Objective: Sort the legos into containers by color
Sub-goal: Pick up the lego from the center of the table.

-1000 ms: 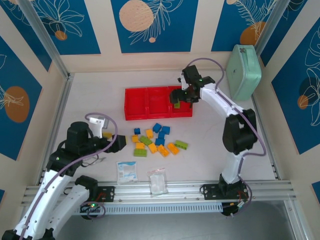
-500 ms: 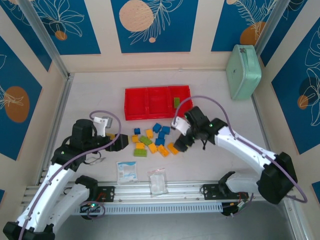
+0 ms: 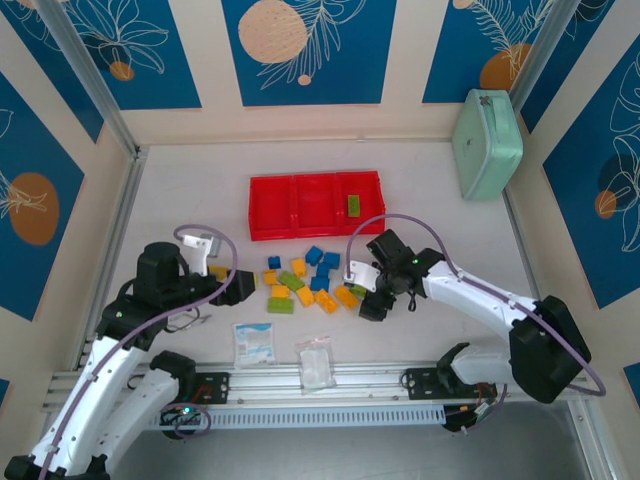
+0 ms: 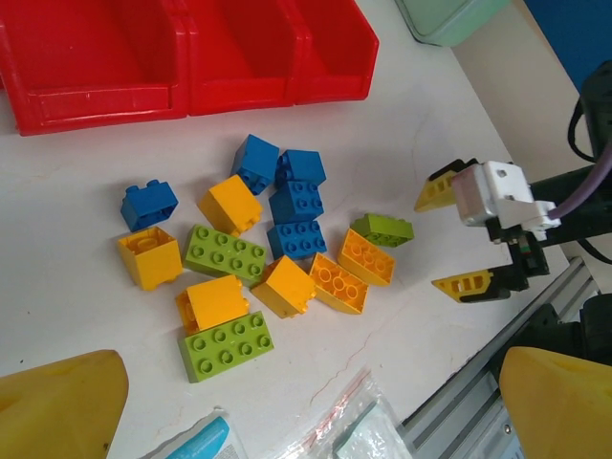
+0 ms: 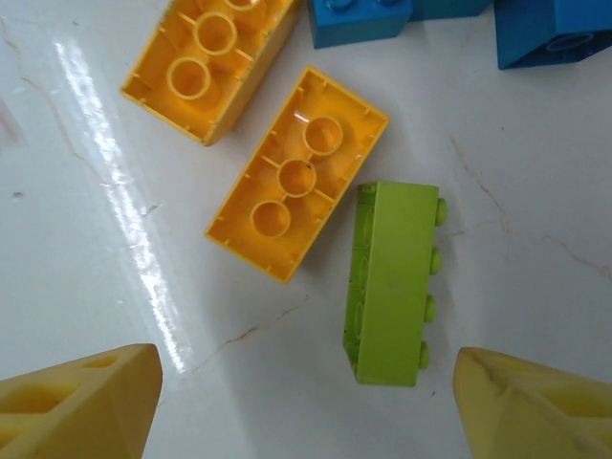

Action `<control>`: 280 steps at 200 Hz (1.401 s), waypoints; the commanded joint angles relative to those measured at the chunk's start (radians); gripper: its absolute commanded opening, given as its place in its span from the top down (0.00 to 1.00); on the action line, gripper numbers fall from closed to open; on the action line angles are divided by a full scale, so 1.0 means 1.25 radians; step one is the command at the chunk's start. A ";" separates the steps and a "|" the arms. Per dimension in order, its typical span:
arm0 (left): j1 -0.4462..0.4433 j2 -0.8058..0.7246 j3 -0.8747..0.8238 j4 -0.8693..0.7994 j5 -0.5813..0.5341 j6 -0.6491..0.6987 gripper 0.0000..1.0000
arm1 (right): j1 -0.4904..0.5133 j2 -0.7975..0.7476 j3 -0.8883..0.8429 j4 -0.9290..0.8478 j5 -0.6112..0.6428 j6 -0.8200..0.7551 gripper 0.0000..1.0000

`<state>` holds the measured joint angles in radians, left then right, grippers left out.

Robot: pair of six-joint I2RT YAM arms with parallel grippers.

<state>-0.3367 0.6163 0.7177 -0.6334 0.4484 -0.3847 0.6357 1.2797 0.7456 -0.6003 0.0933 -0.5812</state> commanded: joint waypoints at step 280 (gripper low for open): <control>-0.004 -0.018 -0.017 0.032 0.001 0.008 0.01 | -0.059 0.239 0.061 0.040 -0.080 -0.010 0.76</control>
<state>-0.3370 0.6086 0.6979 -0.6125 0.4484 -0.3847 0.5560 1.5608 0.8066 -0.5014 0.0654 -0.5999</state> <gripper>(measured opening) 0.994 0.270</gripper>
